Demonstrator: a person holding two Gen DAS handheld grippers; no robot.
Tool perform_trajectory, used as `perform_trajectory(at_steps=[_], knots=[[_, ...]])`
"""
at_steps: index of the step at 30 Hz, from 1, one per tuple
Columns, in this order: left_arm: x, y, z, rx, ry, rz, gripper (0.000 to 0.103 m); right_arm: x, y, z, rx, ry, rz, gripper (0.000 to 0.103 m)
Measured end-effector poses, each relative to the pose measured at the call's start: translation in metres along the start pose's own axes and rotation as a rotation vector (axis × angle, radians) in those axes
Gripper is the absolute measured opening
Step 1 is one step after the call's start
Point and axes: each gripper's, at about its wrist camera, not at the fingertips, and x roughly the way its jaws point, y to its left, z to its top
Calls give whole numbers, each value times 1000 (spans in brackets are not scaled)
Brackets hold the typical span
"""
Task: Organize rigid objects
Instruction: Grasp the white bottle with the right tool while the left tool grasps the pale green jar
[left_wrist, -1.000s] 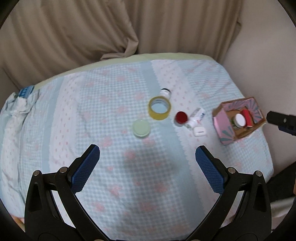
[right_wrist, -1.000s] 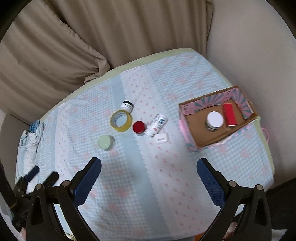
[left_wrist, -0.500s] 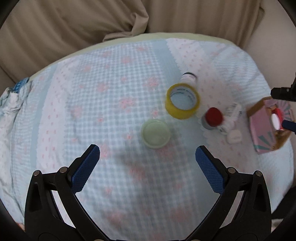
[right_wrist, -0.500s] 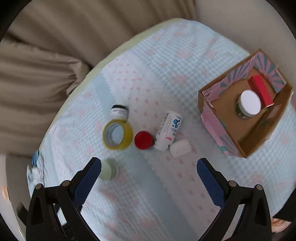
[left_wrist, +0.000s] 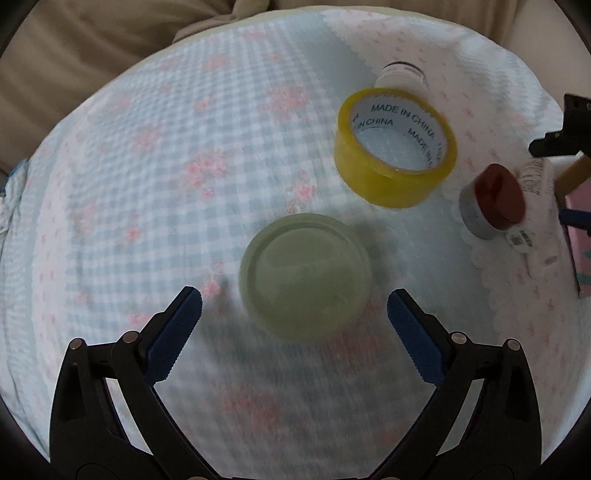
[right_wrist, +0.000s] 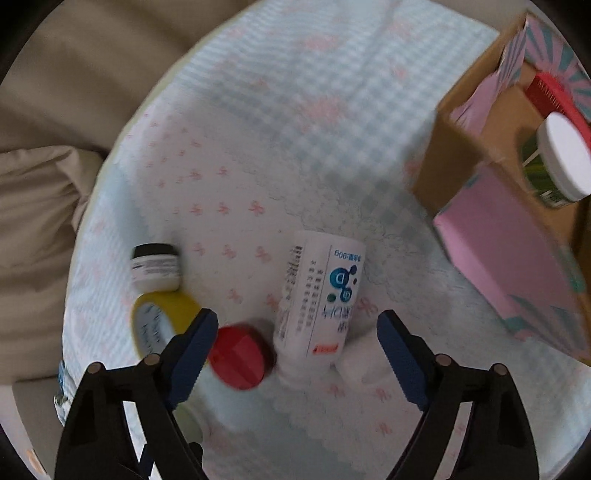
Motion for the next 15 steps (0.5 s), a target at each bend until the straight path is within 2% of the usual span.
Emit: perform_trajectory(at_steps=[4,6,8,13,15], knots=[[13,-2,5,-8,2,-12,97,19,-2,4,22,15,-21,81],[19,-5,6,3,10,-15,90,26,-2,6,30,21,-30,76],[23,-9,7,14,16,-17,87,32,-3,8,32,23,-30,76],[27,-9,11,5,12,-17,86,43,3,11,1,14,-58,71],[31,-9,14,3,21,-9,71,44,4,10,-8,5,-68,56]])
